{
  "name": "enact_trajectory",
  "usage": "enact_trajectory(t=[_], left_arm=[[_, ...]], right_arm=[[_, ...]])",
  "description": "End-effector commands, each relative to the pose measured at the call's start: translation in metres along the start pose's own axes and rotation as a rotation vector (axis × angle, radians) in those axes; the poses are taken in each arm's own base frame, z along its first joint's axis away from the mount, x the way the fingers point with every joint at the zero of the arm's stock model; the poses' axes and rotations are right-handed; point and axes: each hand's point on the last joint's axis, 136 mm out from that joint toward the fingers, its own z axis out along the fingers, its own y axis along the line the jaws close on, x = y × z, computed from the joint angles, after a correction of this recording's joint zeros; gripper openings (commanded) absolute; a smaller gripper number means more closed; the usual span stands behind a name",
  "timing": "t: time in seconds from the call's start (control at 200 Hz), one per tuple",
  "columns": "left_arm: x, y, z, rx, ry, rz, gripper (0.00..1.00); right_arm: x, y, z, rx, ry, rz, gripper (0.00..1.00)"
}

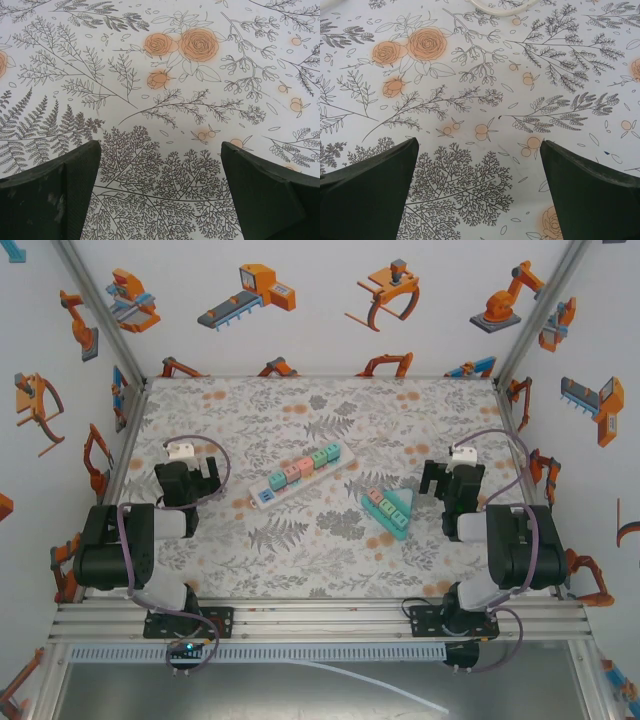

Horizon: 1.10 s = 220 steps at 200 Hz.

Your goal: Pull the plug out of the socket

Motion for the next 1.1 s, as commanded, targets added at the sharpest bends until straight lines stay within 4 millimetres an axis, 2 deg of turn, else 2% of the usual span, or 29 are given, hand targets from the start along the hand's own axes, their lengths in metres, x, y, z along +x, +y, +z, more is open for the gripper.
enact_trajectory(t=[0.0, 0.22, 0.35, 0.401, 0.416, 0.491, 0.541, 0.616, 0.671, 0.741, 1.097], left_arm=[[-0.009, -0.001, 0.001, 0.008, -0.020, -0.020, 0.97], [-0.011, 0.000, -0.002, 0.005, -0.035, -0.020, 0.97], [-0.013, 0.017, -0.033, -0.063, -0.196, -0.081, 0.97], [-0.008, 0.021, -0.039, -0.077, -0.226, -0.095, 0.97], [-0.013, 0.020, -0.041, -0.072, -0.255, -0.097, 0.97], [-0.016, 0.013, -0.033, -0.045, -0.248, -0.072, 0.97], [-0.010, 0.010, -0.022, -0.041, -0.144, -0.053, 0.97], [-0.011, 0.009, 0.002, -0.060, -0.004, -0.038, 0.97], [-0.009, 0.009, -0.007, -0.044, -0.054, -0.047, 0.97], [-0.010, 0.017, -0.002, -0.104, -0.046, -0.054, 0.97], [-0.010, 0.015, -0.003, -0.100, -0.043, -0.046, 0.97]], right_arm=[[-0.014, -0.004, 0.002, 0.021, -0.041, 0.003, 0.99], [-0.013, -0.007, -0.001, 0.032, -0.058, 0.010, 0.99], [-0.009, -0.009, -0.039, 0.021, -0.240, 0.030, 0.99], [-0.013, -0.016, -0.031, 0.069, -0.215, 0.049, 0.99], [-0.014, -0.017, -0.029, 0.077, -0.209, 0.052, 0.99], [-0.013, -0.019, -0.024, 0.093, -0.177, 0.055, 0.99], [-0.015, -0.020, -0.020, 0.102, -0.166, 0.053, 0.99], [-0.014, -0.019, -0.014, 0.100, -0.128, 0.050, 0.99], [-0.014, -0.019, -0.007, 0.104, -0.094, 0.047, 0.99], [-0.015, -0.017, 0.002, 0.098, -0.049, 0.038, 0.99], [-0.014, -0.017, 0.001, 0.097, -0.046, 0.036, 0.99]])
